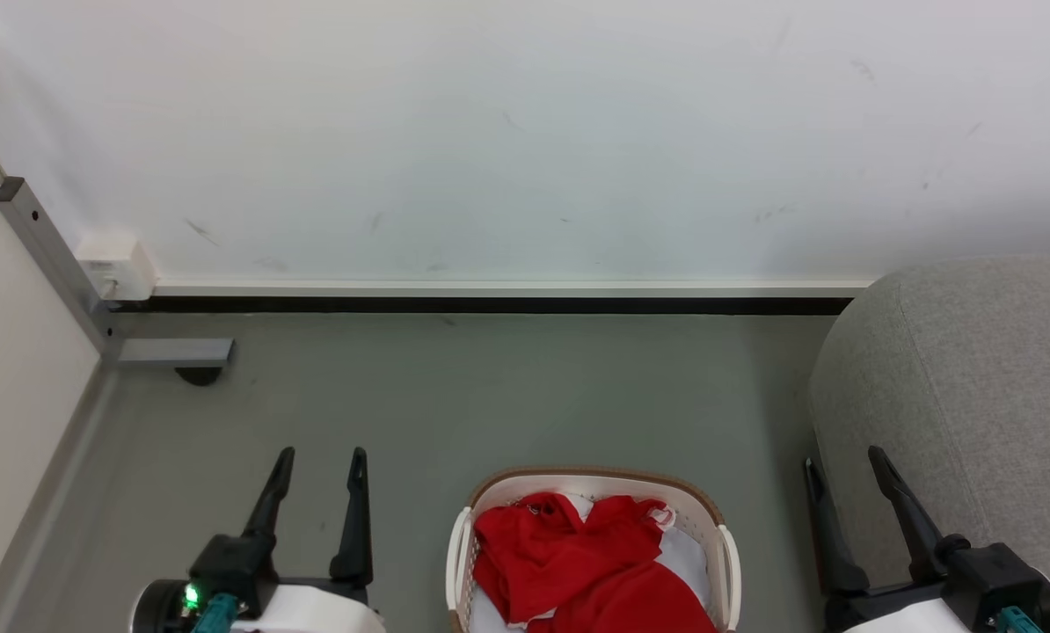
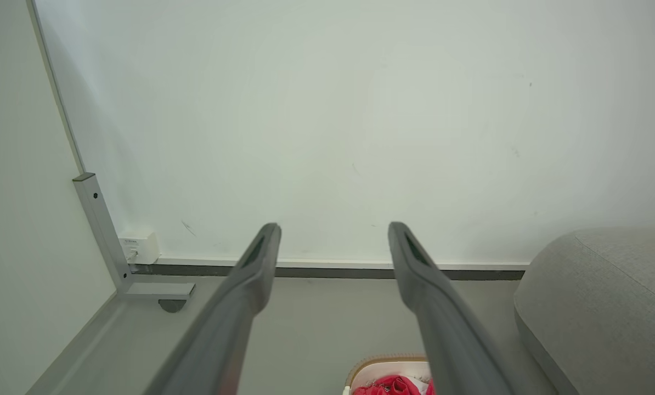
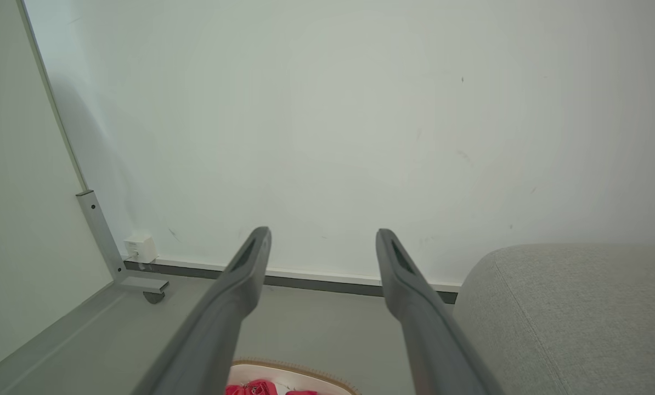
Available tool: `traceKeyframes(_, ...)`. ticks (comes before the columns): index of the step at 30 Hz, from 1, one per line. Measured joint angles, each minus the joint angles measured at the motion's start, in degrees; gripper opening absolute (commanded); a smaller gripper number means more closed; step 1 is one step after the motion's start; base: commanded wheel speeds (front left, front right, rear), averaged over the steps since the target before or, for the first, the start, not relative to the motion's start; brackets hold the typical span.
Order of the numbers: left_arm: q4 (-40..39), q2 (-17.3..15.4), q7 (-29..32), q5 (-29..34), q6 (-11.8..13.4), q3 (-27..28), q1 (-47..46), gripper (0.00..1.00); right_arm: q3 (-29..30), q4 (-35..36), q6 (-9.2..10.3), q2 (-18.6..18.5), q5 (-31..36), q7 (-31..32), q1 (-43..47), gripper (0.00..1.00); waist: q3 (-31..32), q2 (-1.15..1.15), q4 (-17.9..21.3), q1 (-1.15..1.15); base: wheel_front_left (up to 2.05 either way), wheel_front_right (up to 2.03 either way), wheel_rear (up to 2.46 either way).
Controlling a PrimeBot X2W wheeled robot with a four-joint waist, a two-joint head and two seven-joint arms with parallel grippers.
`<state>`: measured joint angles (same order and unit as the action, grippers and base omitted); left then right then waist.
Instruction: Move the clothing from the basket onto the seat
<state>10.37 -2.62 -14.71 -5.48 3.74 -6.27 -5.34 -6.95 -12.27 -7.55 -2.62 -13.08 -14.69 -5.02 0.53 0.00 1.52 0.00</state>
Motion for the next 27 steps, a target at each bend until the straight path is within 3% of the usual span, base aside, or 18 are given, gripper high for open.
traceKeyframes(27, -0.2, 0.0, -0.4, 0.4, 0.2, 0.5, -0.1, 1.0, -0.2, 0.6, 0.01, -0.1, 0.9, -0.5, -0.2, 1.0, 0.0, 0.0, 0.9, 0.0, 0.0, 0.0, 0.0)
